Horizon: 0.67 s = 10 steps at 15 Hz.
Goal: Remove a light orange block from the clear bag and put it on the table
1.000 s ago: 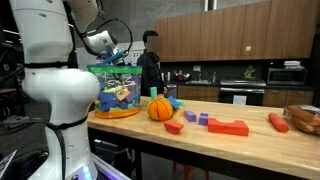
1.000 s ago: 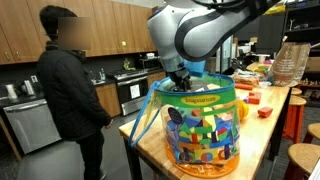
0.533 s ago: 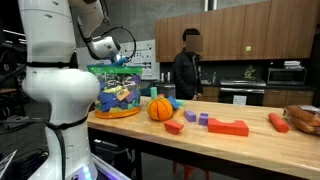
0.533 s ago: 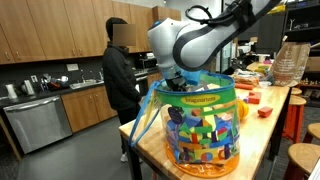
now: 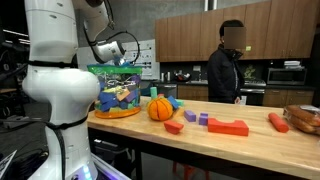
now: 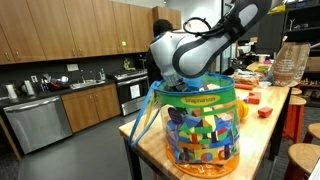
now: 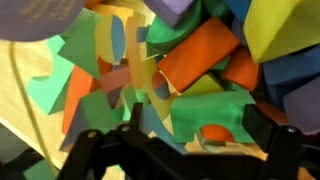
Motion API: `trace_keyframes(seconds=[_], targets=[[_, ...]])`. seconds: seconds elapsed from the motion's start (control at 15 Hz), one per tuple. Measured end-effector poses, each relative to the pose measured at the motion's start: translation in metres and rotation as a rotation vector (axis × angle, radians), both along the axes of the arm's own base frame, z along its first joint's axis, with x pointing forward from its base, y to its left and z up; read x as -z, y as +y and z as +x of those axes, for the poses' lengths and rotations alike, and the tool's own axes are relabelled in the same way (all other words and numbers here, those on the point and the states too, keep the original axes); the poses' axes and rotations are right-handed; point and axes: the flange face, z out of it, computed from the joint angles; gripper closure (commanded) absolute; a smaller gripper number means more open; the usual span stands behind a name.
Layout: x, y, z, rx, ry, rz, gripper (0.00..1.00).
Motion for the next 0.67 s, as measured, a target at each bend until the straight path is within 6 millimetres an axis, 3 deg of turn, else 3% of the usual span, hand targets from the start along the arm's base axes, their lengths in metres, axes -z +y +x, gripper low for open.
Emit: trace_keyframes(seconds=[0.67], targets=[[0.002,-0.005,0.013,0.063,-0.068,0.031,0.00]])
